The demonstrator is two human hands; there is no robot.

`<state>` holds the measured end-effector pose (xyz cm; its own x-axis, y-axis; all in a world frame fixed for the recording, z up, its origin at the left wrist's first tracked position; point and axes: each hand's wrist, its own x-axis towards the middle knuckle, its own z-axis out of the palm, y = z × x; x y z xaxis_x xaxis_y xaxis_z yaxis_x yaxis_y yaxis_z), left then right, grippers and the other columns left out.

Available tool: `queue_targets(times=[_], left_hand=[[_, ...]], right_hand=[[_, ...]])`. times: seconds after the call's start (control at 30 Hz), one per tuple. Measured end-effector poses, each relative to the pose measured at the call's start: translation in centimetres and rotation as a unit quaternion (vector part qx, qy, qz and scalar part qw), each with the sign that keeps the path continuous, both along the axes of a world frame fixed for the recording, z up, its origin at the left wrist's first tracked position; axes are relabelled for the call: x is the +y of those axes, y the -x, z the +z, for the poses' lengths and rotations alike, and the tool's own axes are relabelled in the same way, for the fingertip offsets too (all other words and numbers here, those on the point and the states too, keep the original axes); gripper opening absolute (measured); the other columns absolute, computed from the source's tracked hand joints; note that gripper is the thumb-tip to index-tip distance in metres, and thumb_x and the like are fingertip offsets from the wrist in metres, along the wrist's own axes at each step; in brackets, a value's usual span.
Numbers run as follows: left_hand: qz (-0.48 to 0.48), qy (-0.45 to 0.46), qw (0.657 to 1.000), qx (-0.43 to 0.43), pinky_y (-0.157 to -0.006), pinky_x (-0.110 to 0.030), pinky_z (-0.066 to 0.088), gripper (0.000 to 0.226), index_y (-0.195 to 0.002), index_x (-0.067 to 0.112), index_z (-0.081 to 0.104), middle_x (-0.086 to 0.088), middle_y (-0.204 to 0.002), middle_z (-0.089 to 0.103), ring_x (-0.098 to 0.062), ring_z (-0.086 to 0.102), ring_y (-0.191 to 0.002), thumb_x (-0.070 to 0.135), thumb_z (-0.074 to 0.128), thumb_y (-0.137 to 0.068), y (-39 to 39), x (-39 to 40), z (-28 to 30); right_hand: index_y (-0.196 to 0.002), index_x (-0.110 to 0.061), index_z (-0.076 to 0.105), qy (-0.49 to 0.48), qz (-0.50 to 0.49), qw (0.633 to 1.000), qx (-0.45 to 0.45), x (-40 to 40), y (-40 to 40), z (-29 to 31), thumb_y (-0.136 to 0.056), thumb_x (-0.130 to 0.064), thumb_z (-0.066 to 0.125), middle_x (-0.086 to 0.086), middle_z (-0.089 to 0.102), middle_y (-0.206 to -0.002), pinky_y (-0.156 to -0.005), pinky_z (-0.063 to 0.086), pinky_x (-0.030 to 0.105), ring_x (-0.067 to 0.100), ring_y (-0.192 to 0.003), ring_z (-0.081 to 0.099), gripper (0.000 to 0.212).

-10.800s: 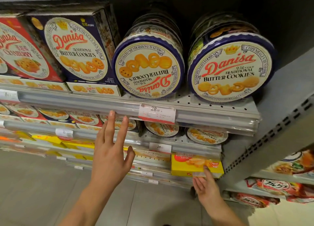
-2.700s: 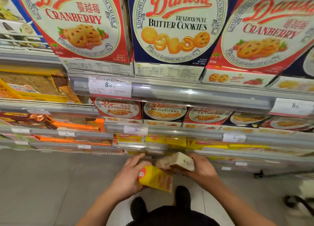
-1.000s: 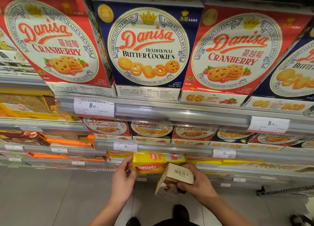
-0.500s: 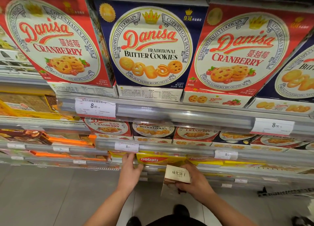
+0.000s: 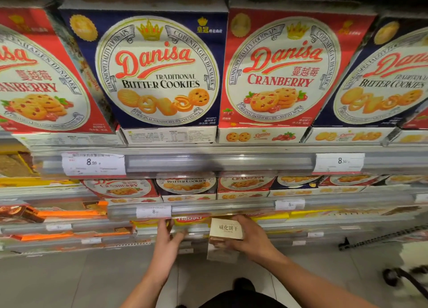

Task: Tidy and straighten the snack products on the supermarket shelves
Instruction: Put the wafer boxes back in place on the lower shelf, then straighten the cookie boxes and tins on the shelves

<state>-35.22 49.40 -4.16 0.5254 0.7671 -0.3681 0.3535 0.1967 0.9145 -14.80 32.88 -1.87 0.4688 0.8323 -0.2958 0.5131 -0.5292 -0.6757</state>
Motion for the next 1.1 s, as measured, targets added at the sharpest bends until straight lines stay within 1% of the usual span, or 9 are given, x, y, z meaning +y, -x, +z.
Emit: queue_targets(times=[0.13,0.3,0.43,0.57,0.63,0.77,0.97,1.03,1.1], left_hand=[[0.007,0.005,1.0,-0.01,-0.106,-0.037,0.034,0.051,-0.137,0.026,0.041,0.01,-0.134,0.051,-0.012,0.043,-0.129,0.021,0.062,-0.09,-0.6,0.2,0.1],[0.02,0.019,1.0,0.013,-0.093,-0.033,0.037,0.036,-0.13,0.018,0.044,0.005,-0.12,0.057,-0.023,0.053,-0.12,0.005,0.055,-0.098,-1.2,0.7,0.1],[0.023,0.015,1.0,0.016,-0.101,-0.034,0.037,0.043,-0.139,0.02,0.044,0.002,-0.13,0.057,-0.018,0.051,-0.121,0.008,0.056,-0.099,-1.1,0.4,0.3],[0.013,0.01,1.0,0.008,-0.105,-0.034,0.034,0.05,-0.14,0.033,0.04,0.01,-0.135,0.054,-0.014,0.048,-0.125,0.008,0.055,-0.099,-1.0,0.2,0.6],[0.013,0.009,1.0,0.012,-0.106,-0.034,0.034,0.051,-0.14,0.033,0.04,0.009,-0.138,0.053,-0.014,0.047,-0.129,0.008,0.055,-0.098,-1.0,0.2,0.7],[0.018,0.012,1.0,0.016,-0.112,-0.038,0.034,0.054,-0.147,0.027,0.041,0.006,-0.145,0.052,-0.017,0.045,-0.135,0.011,0.057,-0.099,-1.0,0.3,0.7],[0.033,0.009,0.999,0.017,-0.117,-0.041,0.033,0.06,-0.152,0.034,0.036,0.013,-0.144,0.049,-0.011,0.043,-0.133,0.012,0.056,-0.101,-0.8,-0.7,0.9],[0.047,0.013,0.998,0.039,-0.118,-0.046,0.035,0.057,-0.152,0.03,0.038,0.01,-0.144,0.048,-0.014,0.045,-0.133,0.011,0.055,-0.102,-0.5,-1.4,0.5],[0.053,0.011,0.996,0.071,-0.113,-0.045,0.042,0.047,-0.144,0.023,0.048,0.004,-0.139,0.056,-0.02,0.054,-0.128,0.009,0.057,-0.101,-0.5,-2.5,-0.1]], right_hand=[[-0.129,-0.024,0.052,0.012,0.002,1.0,-0.006,-0.1,-0.3,-0.8,-0.08,-0.04,0.081,-0.014,0.05,-0.113,-0.075,0.033,0.004,0.005,-0.105,0.046,0.059],[-0.137,-0.027,0.049,0.011,-0.006,1.0,0.002,-0.3,-0.8,-1.1,-0.082,-0.037,0.081,-0.015,0.047,-0.12,-0.081,0.032,0.002,0.002,-0.112,0.043,0.064],[-0.138,-0.029,0.047,0.011,0.005,1.0,-0.002,-1.2,-1.2,-1.5,-0.081,-0.042,0.079,-0.014,0.047,-0.124,-0.091,0.035,0.015,0.006,-0.117,0.045,0.066],[-0.131,-0.033,0.049,0.012,0.003,1.0,0.008,-1.8,-1.6,-2.0,-0.077,-0.047,0.081,-0.02,0.046,-0.115,-0.083,0.039,0.011,0.005,-0.111,0.05,0.065],[-0.135,-0.03,0.048,0.016,0.004,1.0,0.011,-1.8,-1.9,-2.2,-0.077,-0.046,0.081,-0.017,0.048,-0.12,-0.085,0.04,0.01,0.006,-0.113,0.05,0.069],[-0.147,-0.026,0.044,0.025,0.001,1.0,0.017,-1.6,-2.8,-2.5,-0.074,-0.053,0.077,-0.006,0.05,-0.136,-0.102,0.045,0.028,0.014,-0.124,0.049,0.084],[-0.131,-0.041,0.044,0.024,0.039,0.998,0.032,-3.0,-3.2,-2.8,-0.077,-0.048,0.078,-0.013,0.051,-0.126,-0.094,0.048,0.021,0.01,-0.119,0.051,0.064],[-0.124,-0.05,0.041,0.023,0.039,0.998,0.04,-4.2,-3.7,-3.0,-0.077,-0.043,0.079,-0.012,0.052,-0.125,-0.087,0.049,0.019,0.009,-0.115,0.052,0.061],[-0.114,-0.054,0.045,0.012,0.032,0.998,0.057,-5.7,-4.5,-3.0,-0.074,-0.043,0.082,-0.013,0.055,-0.12,-0.081,0.055,0.023,0.007,-0.107,0.057,0.055]])
